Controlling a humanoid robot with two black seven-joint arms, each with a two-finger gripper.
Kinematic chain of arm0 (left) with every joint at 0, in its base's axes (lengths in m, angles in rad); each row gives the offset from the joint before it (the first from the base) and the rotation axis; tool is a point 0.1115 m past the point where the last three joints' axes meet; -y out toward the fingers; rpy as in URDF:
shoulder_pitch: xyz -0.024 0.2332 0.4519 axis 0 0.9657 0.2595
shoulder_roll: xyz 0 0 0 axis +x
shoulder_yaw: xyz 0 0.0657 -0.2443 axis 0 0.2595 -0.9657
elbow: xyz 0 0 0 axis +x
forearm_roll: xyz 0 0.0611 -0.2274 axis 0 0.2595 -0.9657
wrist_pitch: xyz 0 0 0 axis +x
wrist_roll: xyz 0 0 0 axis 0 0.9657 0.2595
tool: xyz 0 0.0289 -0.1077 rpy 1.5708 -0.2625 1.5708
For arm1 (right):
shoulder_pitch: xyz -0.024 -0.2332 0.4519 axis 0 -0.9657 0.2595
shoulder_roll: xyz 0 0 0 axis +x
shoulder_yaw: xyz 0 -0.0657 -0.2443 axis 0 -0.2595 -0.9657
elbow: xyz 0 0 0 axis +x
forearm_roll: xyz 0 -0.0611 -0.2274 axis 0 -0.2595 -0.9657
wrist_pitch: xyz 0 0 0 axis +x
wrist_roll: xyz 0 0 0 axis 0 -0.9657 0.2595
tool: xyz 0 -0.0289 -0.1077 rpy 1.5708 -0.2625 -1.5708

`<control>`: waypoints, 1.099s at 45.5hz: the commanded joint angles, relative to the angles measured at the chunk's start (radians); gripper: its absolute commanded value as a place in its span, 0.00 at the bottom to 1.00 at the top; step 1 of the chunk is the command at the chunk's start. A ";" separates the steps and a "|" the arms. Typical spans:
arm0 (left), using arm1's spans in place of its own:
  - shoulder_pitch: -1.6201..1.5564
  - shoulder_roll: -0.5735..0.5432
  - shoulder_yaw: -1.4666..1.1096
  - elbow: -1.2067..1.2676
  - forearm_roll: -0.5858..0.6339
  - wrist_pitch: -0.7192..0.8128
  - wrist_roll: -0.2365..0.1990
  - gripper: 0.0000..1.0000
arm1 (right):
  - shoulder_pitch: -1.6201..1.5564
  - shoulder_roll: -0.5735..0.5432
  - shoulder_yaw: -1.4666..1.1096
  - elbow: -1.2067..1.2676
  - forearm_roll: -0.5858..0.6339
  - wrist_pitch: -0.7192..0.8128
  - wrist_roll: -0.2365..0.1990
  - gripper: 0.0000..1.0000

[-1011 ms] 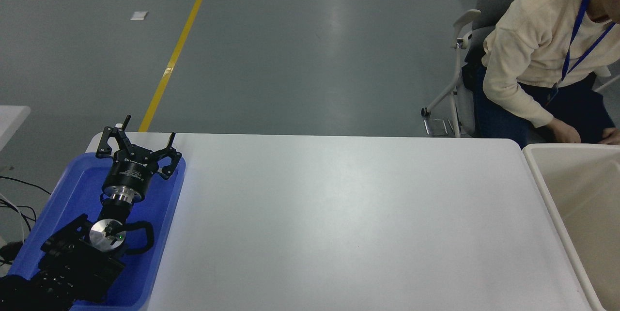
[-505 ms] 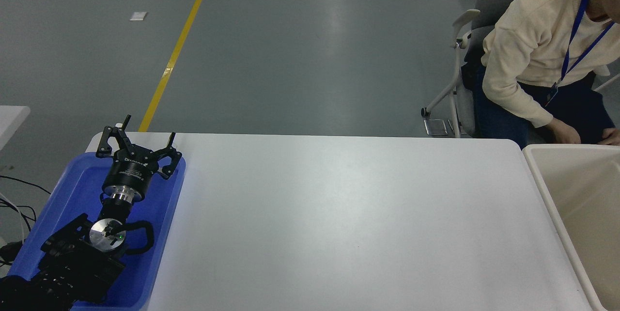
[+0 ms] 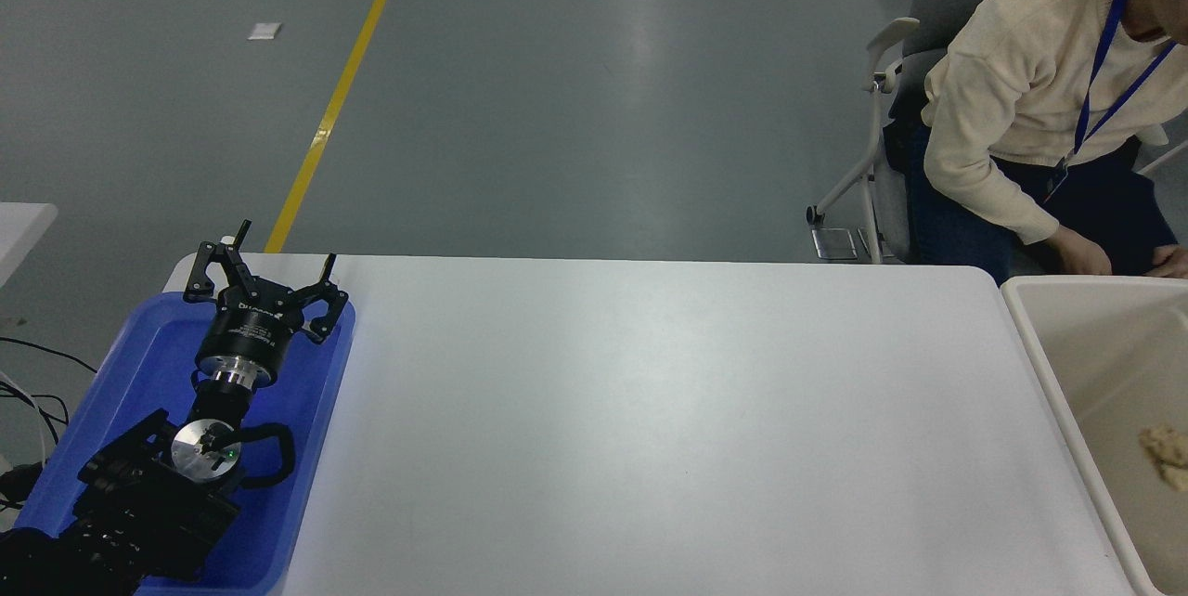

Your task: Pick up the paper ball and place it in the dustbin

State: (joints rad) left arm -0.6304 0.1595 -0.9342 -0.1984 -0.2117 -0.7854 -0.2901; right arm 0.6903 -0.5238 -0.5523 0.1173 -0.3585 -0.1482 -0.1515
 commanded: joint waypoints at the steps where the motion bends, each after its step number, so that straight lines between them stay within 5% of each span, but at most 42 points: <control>1: 0.000 0.000 0.000 -0.001 0.000 0.000 0.000 1.00 | 0.023 -0.004 0.046 0.038 0.001 -0.008 0.000 1.00; 34: 0.000 0.000 0.000 0.000 0.000 0.000 0.000 1.00 | -0.026 -0.099 1.314 0.571 0.030 0.013 0.021 1.00; 38: 0.000 0.000 0.000 0.001 0.000 0.000 0.000 1.00 | -0.055 -0.026 1.393 0.594 0.093 0.016 0.113 1.00; 42: 0.000 0.000 0.000 -0.001 0.000 0.000 0.000 1.00 | -0.078 0.031 1.405 0.596 0.127 0.039 0.301 1.00; 45: 0.000 0.000 0.000 0.001 0.000 0.000 0.000 1.00 | -0.116 0.091 1.407 0.596 0.133 0.076 0.491 1.00; 50: 0.000 0.000 0.000 -0.001 0.000 0.000 0.000 1.00 | -0.152 0.154 1.407 0.596 0.135 0.157 0.651 1.00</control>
State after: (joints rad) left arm -0.6304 0.1595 -0.9342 -0.1984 -0.2119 -0.7854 -0.2900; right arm 0.6215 -0.5022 0.7600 0.6704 -0.2642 -0.0969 0.1393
